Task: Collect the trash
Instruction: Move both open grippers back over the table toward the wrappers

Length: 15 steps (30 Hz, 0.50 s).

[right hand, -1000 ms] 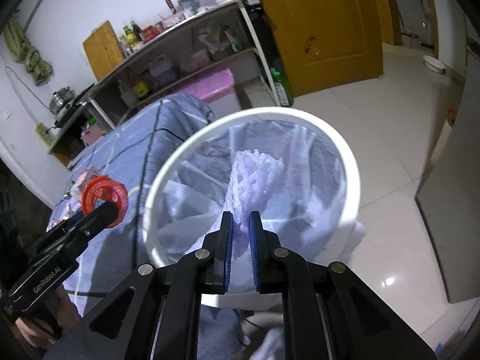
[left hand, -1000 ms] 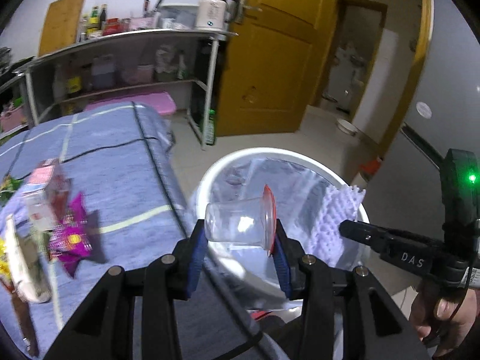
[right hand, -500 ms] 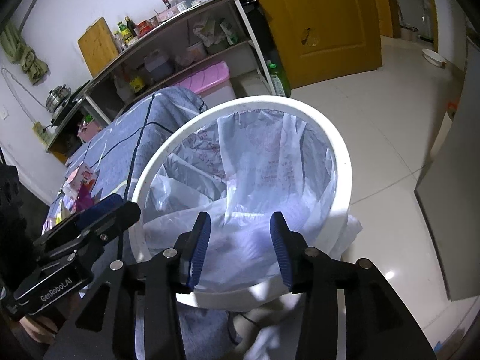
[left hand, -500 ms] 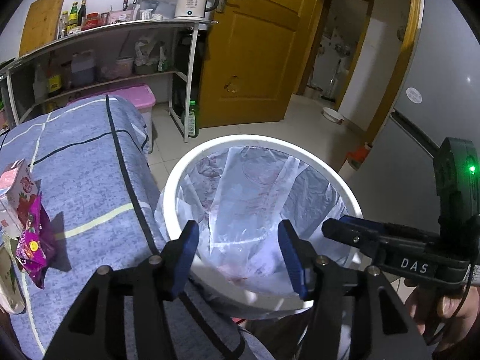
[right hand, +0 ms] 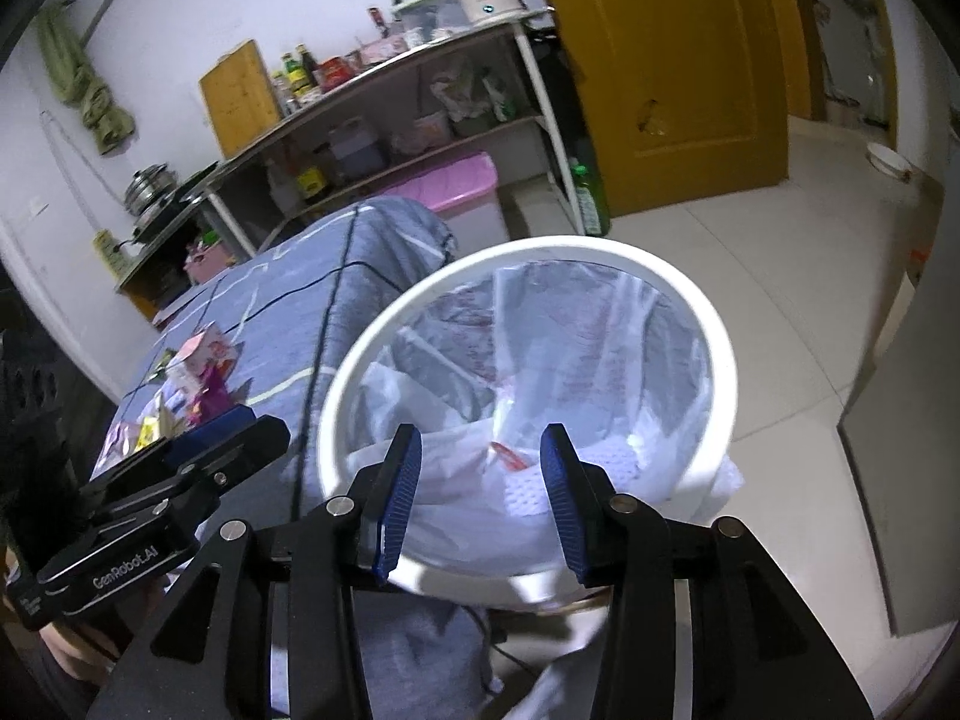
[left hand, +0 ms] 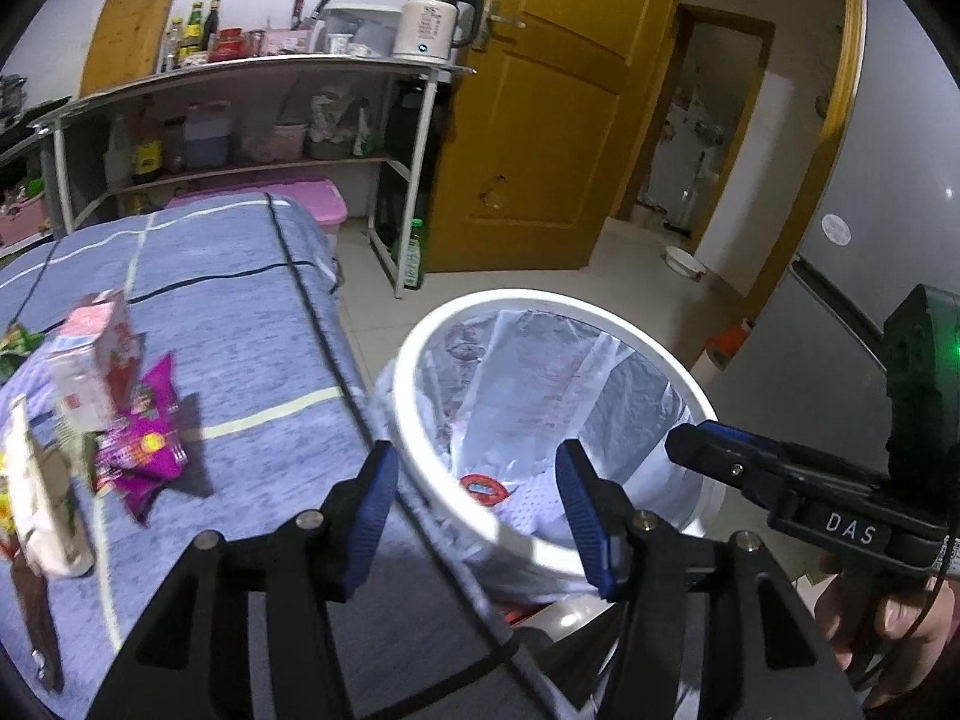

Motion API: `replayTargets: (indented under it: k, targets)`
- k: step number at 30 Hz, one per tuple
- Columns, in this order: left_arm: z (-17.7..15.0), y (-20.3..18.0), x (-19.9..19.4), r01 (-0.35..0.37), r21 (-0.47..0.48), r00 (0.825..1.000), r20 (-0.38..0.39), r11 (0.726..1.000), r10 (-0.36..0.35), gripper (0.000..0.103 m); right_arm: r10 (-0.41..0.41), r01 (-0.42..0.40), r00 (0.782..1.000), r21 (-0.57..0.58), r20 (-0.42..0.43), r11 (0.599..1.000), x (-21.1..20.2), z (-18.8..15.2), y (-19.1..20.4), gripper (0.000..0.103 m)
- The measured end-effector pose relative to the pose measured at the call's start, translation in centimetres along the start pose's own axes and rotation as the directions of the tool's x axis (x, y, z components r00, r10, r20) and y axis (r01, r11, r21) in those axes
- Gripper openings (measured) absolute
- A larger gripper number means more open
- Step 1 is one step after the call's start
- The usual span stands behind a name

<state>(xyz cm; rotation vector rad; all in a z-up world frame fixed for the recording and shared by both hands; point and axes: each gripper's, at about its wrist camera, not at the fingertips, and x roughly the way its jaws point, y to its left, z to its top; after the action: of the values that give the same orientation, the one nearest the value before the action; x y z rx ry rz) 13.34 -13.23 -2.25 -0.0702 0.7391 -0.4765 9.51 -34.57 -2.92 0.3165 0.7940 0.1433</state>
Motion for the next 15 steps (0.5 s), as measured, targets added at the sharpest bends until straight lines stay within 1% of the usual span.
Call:
replayTargets:
  k: [7, 15]
  targets:
    - [-1.4, 2.1, -3.0, -0.068, -0.028, 0.997, 0.031, 0.997, 0.069, 0.057, 0.051, -0.051, 0.999, -0.072, -0.006, 0.996, -0.1, -0.9, 3.1, 0.043]
    - [-3.0, 5.6, -5.9, -0.165, -0.092, 0.984, 0.053, 0.982, 0.171, 0.057, 0.12, -0.127, 0.991, -0.165, -0.052, 0.978, 0.8, -2.3, 7.3, 0.043]
